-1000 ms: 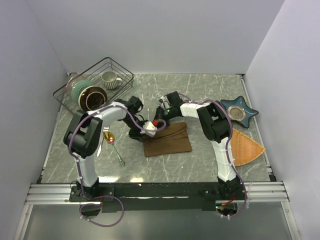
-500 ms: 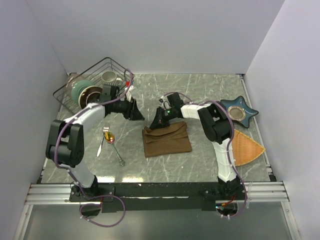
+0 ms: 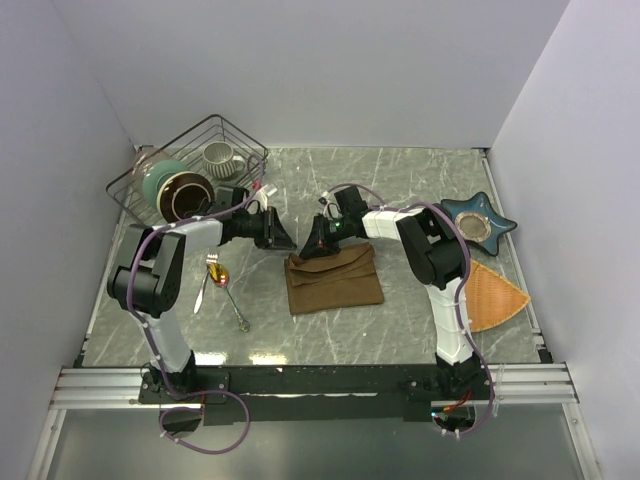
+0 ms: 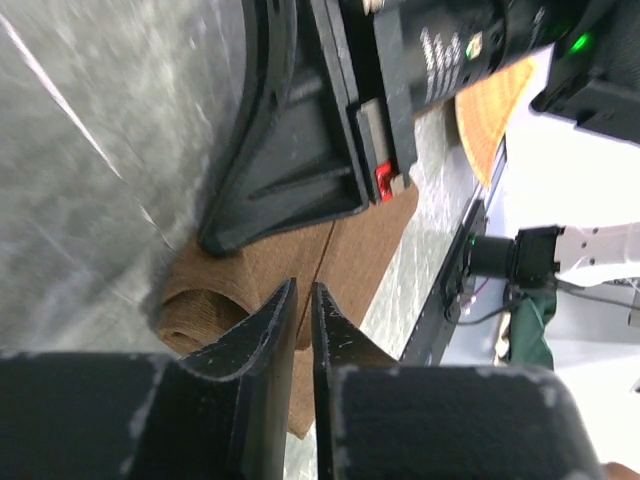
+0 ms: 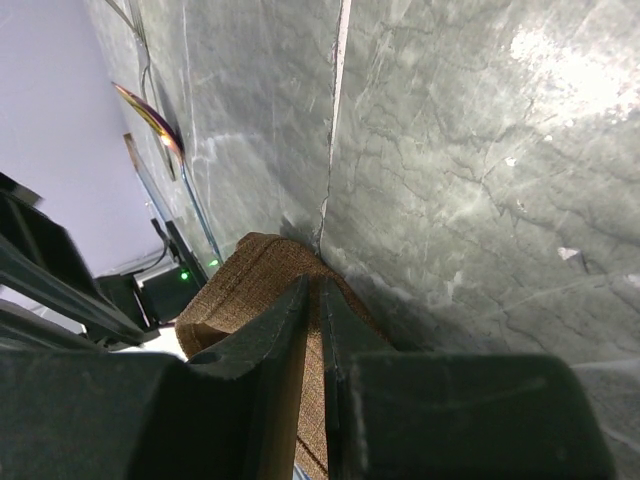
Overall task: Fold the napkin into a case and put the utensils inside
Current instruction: Smooth out the 2/3-rectangle-folded napkin at the center of the board.
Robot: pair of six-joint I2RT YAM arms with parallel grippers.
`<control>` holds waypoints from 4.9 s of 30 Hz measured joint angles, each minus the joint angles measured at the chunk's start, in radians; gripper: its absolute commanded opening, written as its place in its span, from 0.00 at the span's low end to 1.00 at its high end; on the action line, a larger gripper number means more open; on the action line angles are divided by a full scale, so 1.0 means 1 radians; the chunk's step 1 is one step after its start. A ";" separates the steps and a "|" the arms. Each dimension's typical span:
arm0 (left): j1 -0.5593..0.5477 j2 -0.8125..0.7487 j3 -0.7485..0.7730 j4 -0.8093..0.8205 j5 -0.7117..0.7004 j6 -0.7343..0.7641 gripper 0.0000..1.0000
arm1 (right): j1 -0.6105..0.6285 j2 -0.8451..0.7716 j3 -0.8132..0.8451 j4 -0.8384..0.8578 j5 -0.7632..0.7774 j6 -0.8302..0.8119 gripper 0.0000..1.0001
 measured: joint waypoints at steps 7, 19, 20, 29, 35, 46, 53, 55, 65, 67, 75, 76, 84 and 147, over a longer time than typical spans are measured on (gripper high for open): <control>-0.055 0.012 -0.040 -0.063 0.002 0.041 0.13 | 0.000 0.000 0.000 0.003 -0.003 0.004 0.24; -0.090 0.059 -0.105 -0.124 -0.024 0.110 0.13 | 0.002 -0.010 0.004 -0.001 -0.007 0.021 0.34; -0.095 0.059 -0.109 -0.124 -0.030 0.115 0.14 | 0.003 -0.012 0.004 -0.003 -0.005 0.025 0.34; -0.111 0.056 -0.126 -0.100 -0.043 0.123 0.19 | 0.020 -0.018 0.003 -0.013 0.014 0.065 0.24; -0.117 0.052 -0.134 -0.080 -0.047 0.124 0.18 | 0.034 -0.018 0.000 -0.013 0.022 0.087 0.16; -0.124 0.027 -0.143 -0.063 -0.028 0.125 0.44 | 0.043 -0.019 -0.012 -0.029 0.025 0.090 0.09; -0.032 -0.161 -0.226 0.073 0.047 0.011 0.36 | 0.043 -0.019 -0.019 -0.036 0.020 0.043 0.06; -0.013 -0.195 -0.226 0.135 0.055 -0.040 0.30 | 0.043 -0.019 -0.020 -0.034 0.018 0.030 0.04; -0.018 -0.057 -0.226 0.258 0.038 -0.172 0.16 | 0.043 -0.019 -0.027 -0.017 0.009 0.011 0.00; -0.028 -0.028 -0.227 0.242 0.029 -0.169 0.14 | 0.042 -0.019 -0.027 -0.016 0.009 0.012 0.00; -0.072 0.047 -0.233 0.113 -0.054 -0.104 0.05 | 0.034 -0.021 -0.034 -0.007 -0.003 0.014 0.14; -0.071 0.061 -0.223 0.095 -0.042 -0.103 0.04 | 0.032 -0.026 -0.034 -0.016 -0.006 0.011 0.16; -0.069 0.085 -0.156 -0.016 -0.039 -0.053 0.03 | -0.108 -0.138 -0.034 -0.193 -0.070 -0.052 0.26; -0.060 0.013 -0.079 -0.188 0.033 0.189 0.31 | -0.252 -0.135 -0.174 -0.283 -0.045 -0.069 0.31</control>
